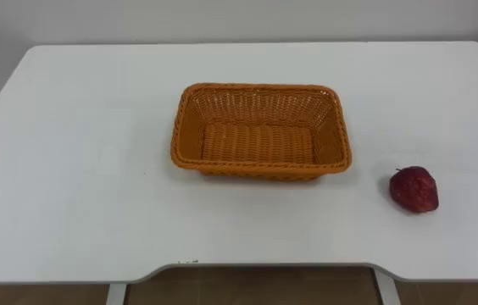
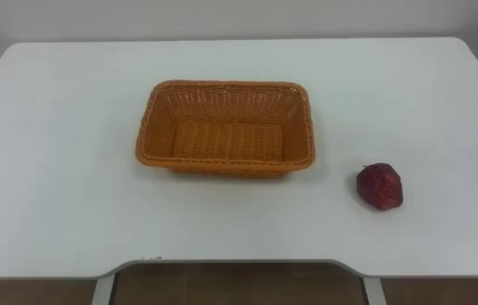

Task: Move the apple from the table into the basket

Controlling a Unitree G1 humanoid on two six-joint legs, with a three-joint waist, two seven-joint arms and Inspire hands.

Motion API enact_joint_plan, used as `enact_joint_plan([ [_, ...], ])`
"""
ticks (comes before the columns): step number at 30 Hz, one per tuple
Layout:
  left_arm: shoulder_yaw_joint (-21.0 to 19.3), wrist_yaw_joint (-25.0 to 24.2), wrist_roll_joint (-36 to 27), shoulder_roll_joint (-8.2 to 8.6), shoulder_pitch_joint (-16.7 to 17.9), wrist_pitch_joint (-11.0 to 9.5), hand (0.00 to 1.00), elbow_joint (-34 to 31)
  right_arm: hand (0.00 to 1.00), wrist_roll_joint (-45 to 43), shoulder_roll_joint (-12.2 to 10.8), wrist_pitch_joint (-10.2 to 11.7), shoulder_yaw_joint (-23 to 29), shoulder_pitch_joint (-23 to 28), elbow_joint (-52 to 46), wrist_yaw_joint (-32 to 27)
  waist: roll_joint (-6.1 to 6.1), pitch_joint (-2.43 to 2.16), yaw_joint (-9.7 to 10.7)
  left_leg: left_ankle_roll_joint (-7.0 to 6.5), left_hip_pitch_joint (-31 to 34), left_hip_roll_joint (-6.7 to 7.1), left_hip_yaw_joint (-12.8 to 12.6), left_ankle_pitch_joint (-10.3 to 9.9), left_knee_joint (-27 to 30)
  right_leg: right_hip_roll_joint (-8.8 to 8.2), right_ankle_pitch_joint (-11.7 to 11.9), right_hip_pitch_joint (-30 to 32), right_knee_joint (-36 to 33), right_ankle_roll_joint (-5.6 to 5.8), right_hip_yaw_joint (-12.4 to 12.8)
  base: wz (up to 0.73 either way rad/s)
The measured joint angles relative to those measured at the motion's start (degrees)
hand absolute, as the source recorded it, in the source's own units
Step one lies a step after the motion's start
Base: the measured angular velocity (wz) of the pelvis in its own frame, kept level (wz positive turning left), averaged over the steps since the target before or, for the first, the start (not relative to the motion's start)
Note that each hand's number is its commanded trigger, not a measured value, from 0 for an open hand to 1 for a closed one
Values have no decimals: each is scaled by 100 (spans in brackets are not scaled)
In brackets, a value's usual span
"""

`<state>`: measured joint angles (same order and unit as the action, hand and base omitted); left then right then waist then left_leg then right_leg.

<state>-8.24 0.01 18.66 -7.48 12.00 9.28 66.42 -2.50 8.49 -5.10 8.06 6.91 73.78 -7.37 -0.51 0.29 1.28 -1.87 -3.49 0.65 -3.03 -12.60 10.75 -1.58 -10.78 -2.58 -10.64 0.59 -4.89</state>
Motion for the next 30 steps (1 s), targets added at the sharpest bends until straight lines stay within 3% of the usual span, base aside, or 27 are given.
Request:
enact_joint_plan([
  [6, -6, 52, -32, 0, -9, 27, 0, 6, 0, 537, 0, 8, 73, -69, -42, -35, -11, -2, -19, 0, -10, -5, -25, -1, -13, 8, -1, -31, 1, 0, 18, 0],
  [9, -82, 55, -110, 14, -4, -5, 0, 10, 0, 1526, -6, 54, 298, -49, -43, -197, -12, -4, 0, 0, -18, -5, -28, -1, -11, 7, 0, -34, 6, 0, 9, 0],
  [14, -555, 208, -433, 22, 33, -105, 0, -12, 0, 3516, -22, 139, 1556, -128, -285, -642, -18, -12, 157, 0, -16, -1, -19, -1, 0, 2, -1, -33, 2, 0, 0, 0],
  [16, -888, 213, -465, 9, 103, -155, 0, -152, 0, 4287, -21, 169, 2273, -106, -792, -926, -11, -15, 326, 0, 0, 4, -32, 0, 8, -1, -1, -30, 2, 2, -1, 0],
  [20, -1112, 297, -463, -126, 105, -408, 0, -211, 0, 5497, 108, 559, 3132, -195, -1405, -1630, -5, -50, 458, -1, -4, 0, -111, 0, -1, 2, -2, -29, -22, 3, 33, -7],
  [25, -1318, 411, -441, -136, 98, -581, 0, -359, 0, 5582, 122, 855, 3481, -196, -2729, -2801, -55, -55, 489, -4, 67, 13, -191, 2, 12, -15, -77, 170, -258, 16, 122, -9],
  [30, -1149, 447, -443, -163, 134, -613, 0, -384, 0, 4722, 247, 1048, 3355, -243, -4090, -3731, -82, -51, 468, -5, 126, 14, -199, 3, 22, -13, -84, 251, -305, 16, 150, -2],
])
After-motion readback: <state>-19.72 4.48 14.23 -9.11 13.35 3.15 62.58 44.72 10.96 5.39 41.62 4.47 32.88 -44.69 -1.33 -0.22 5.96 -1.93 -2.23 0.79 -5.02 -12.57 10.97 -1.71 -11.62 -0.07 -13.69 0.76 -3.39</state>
